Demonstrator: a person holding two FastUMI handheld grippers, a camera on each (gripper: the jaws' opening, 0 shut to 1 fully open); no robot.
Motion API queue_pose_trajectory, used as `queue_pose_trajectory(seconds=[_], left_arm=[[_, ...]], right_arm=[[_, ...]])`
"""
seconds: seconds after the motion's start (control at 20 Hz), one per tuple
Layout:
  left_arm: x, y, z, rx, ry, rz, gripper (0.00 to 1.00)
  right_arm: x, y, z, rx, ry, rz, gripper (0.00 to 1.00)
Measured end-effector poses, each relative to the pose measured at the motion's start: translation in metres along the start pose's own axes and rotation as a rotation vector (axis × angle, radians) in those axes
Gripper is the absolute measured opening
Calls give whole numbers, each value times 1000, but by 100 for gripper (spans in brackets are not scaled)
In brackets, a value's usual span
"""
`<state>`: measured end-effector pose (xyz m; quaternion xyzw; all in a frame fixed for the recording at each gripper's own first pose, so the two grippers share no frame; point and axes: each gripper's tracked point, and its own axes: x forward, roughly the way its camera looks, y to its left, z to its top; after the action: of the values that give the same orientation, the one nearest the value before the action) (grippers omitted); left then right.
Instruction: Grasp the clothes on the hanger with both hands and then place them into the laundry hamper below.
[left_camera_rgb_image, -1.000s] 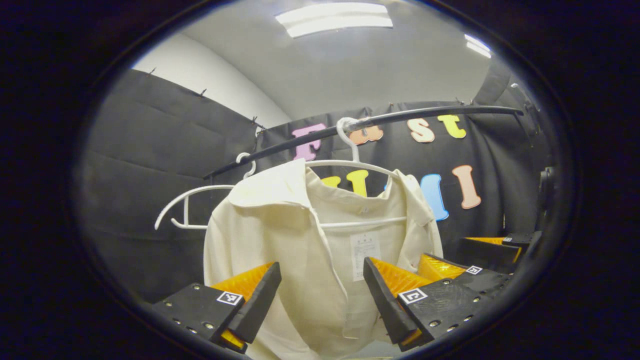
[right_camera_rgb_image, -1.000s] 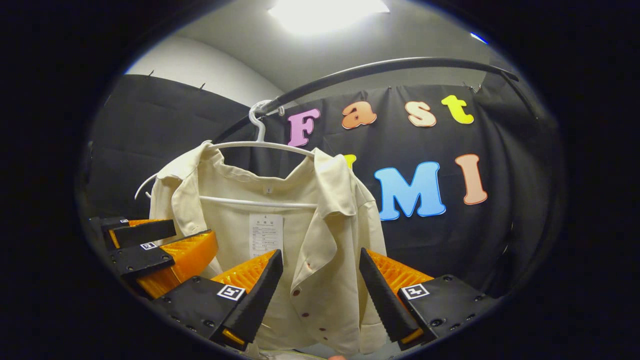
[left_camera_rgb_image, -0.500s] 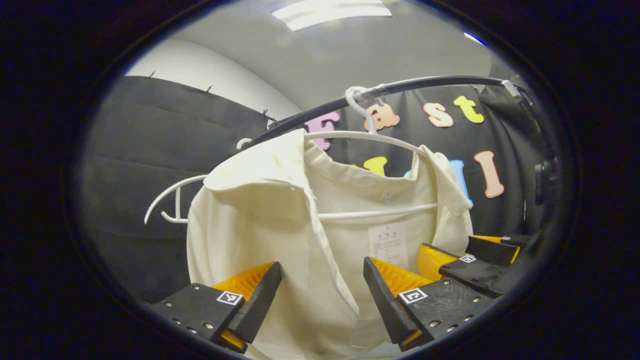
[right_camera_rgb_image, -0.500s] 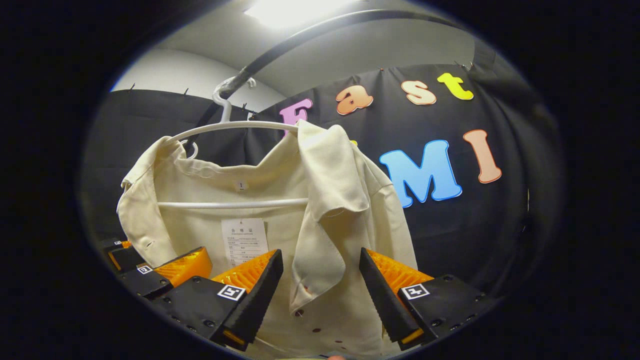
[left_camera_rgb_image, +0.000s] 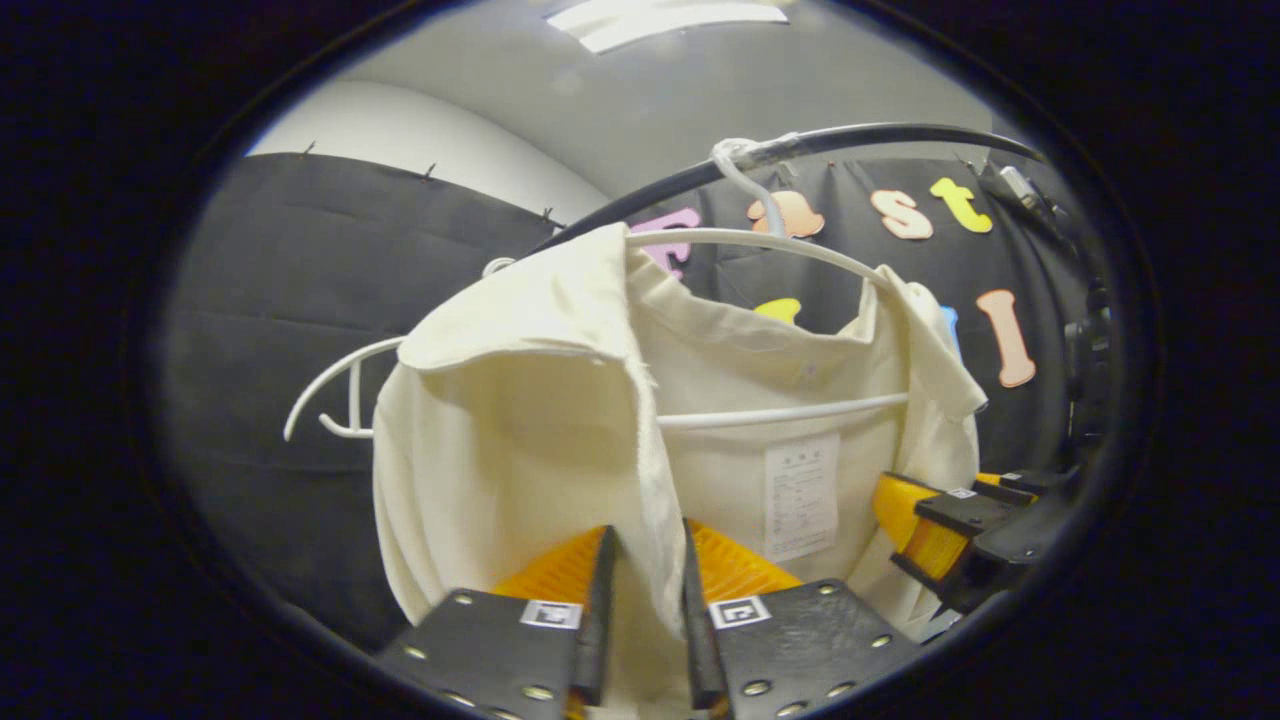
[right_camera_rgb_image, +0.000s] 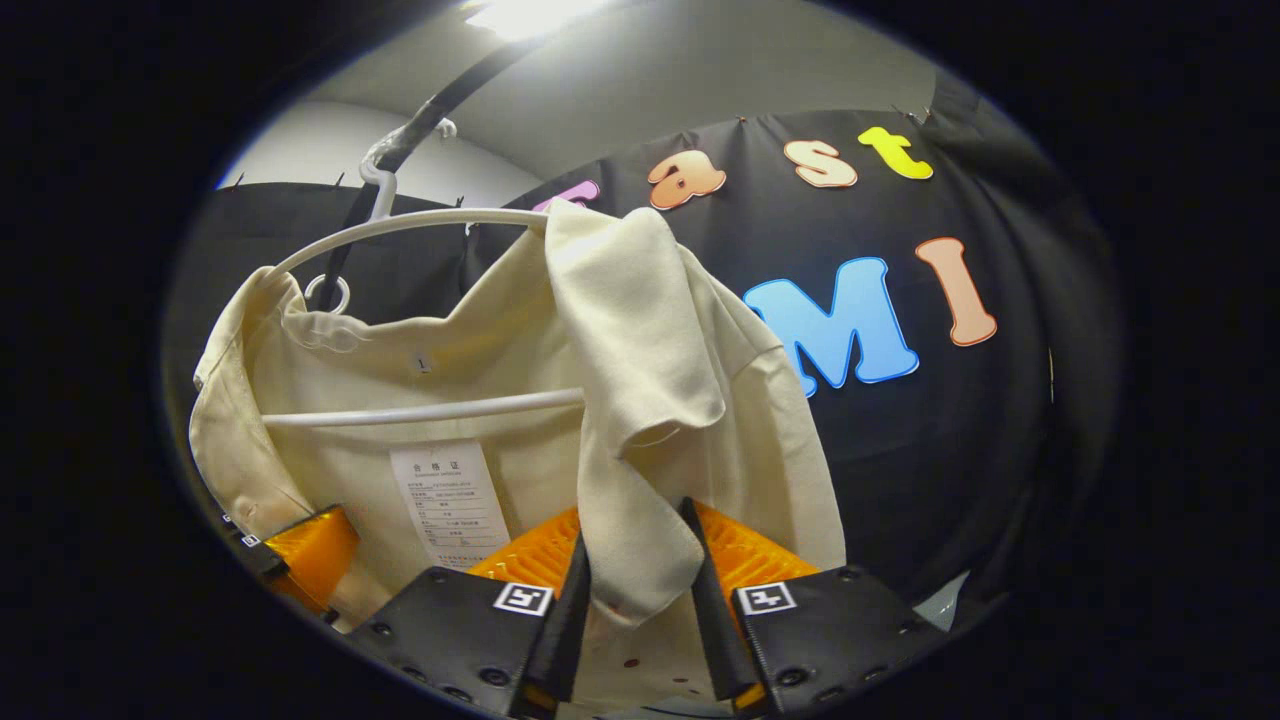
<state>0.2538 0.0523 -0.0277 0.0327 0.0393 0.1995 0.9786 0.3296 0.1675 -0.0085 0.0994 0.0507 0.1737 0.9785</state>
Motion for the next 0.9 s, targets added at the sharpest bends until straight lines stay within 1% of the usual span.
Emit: queue_pose_trajectory(seconds=[0.05,0.1,0.15,0.2,0.25,0.3,0.35,0.5,0.6,0.7,0.75,0.9], left_arm=[[-1,-1,-2,-16,8,-9,26],[-4,-1,-1,-22,7,-14,21],[-1,9,1,-18,1,14,17],[-2,15,1,-16,-4,21,10],[-4,21,4,-13,-14,32,5],[-7,22,11,-6,-33,22,1],[-13,24,17,9,-50,17,1],[-24,36,33,60,-96,15,1],[-36,45,44,83,-122,32,1],[-42,55,53,112,-141,44,2],[-45,58,56,116,-149,44,0],[-54,70,71,111,-176,64,1]], right_arm=[[1,-4,0,-17,2,-16,45],[-1,-12,3,-31,-12,-45,18],[0,-11,4,-50,-14,-30,4],[-1,-10,3,-93,-5,-35,2],[-3,-18,6,-139,-22,-56,2],[-5,-26,15,-158,-55,-96,6],[-11,-29,23,-171,-86,-109,1],[-23,-32,42,-229,-153,-149,1],[-31,-39,50,-248,-185,-174,1],[-38,-49,63,-246,-215,-200,1],[-42,-54,69,-242,-231,-216,1],[-48,-74,86,-228,-265,-264,1]])
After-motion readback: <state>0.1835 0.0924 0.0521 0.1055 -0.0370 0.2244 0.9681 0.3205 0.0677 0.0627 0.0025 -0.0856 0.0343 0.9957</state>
